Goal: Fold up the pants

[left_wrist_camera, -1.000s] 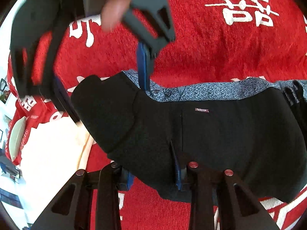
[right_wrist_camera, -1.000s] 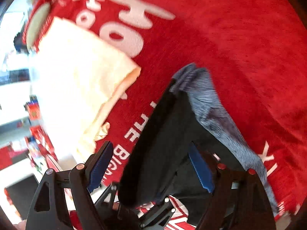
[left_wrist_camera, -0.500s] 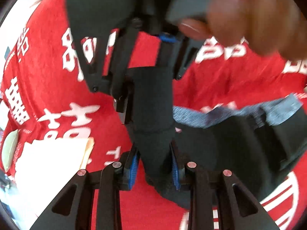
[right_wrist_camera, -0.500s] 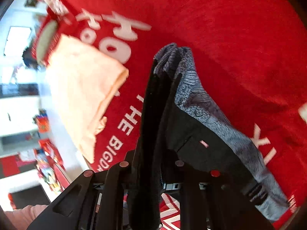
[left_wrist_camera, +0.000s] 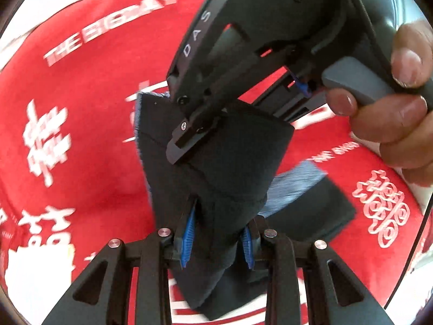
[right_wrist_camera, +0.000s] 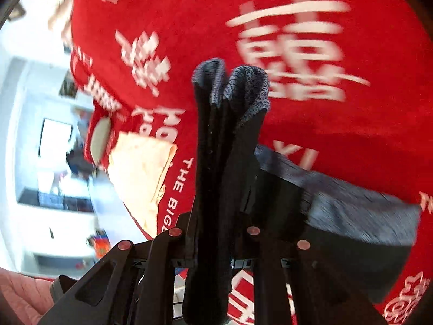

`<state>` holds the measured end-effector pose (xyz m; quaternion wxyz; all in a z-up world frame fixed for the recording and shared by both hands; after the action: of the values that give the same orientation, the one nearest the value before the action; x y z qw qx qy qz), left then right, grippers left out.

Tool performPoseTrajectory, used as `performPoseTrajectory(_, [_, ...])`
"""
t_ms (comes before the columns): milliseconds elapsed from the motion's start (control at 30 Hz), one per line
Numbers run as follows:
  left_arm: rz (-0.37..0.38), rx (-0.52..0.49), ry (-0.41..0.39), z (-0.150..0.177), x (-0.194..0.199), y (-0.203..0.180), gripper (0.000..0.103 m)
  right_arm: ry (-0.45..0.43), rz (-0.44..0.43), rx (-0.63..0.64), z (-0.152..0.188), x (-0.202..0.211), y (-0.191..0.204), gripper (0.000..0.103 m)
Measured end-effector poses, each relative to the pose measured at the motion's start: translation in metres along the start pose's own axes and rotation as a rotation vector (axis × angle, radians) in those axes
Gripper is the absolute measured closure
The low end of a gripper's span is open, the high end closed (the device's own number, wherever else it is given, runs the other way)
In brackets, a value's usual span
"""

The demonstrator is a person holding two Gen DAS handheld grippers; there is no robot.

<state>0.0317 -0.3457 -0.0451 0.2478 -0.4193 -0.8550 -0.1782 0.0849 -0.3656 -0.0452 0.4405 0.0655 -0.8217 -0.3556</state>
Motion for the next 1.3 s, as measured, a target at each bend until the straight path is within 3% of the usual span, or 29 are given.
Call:
performPoseTrajectory(267, [0.113, -0.099, 0.063, 0.012, -0.031, -0.107, 0.072, -0.095, 0.045, -0.165, 0.038, 0.079, -0.107, 0.087])
performPoseTrajectory(400, [0.155, -0.139, 0.129, 0.035, -0.052, -0.15, 0.072, -0.105, 0.082, -0.225, 0.065, 0.082, -0.153, 0.087])
performPoseTrajectory(533, [0.159, -0.155, 0.194, 0.059, -0.067, -0.166, 0.072, -0.09, 0.136, -0.281, 0.094, 0.07, -0.204, 0.084])
performPoseTrajectory(567, [0.156, -0.159, 0.207, 0.062, -0.069, -0.166, 0.067, -0.089, 0.14, -0.291, 0.098, 0.065, -0.21, 0.082])
performPoseTrajectory(600, [0.159, -0.162, 0.22, 0.065, -0.069, -0.167, 0.063, -0.091, 0.139, -0.3, 0.101, 0.063, -0.214, 0.081])
performPoseTrajectory(667, [0.164, -0.165, 0.226, 0.067, -0.066, -0.164, 0.04, -0.105, 0.145, -0.316, 0.104, 0.06, -0.222, 0.074])
performPoseTrajectory(700, [0.16, -0.166, 0.221, 0.066, -0.062, -0.16, 0.037, -0.114, 0.15, -0.323, 0.105, 0.062, -0.224, 0.074])
performPoseTrajectory(767, [0.176, -0.163, 0.217, 0.064, -0.052, -0.153, 0.036, -0.127, 0.156, -0.335, 0.104, 0.064, -0.227, 0.069])
performPoseTrajectory(867, [0.174, -0.15, 0.221, 0.061, -0.035, -0.136, 0.036, -0.133, 0.234, -0.31, 0.107, 0.078, -0.232, 0.067])
performPoseTrajectory(1067, [0.046, -0.036, 0.28, 0.066, -0.024, -0.064, 0.036, -0.12, 0.452, -0.209, 0.126, 0.099, -0.23, 0.061])
performPoseTrajectory(1300, [-0.044, 0.149, 0.394, 0.092, -0.032, -0.01, 0.036, -0.142, 0.601, -0.175, 0.141, 0.117, -0.221, 0.061])
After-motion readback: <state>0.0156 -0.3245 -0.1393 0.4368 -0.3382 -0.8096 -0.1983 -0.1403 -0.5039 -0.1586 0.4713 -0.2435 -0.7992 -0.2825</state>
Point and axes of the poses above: each gripper's, at about its wrist camera, not at the fingertips, and x roughly against the way its jaws point, y to its left, z to its underside, the point moved 8 cm from there along -x, roughly the way its jaws point, and after that the axes turned 14 degrees about -y, right-handed, at the moved point
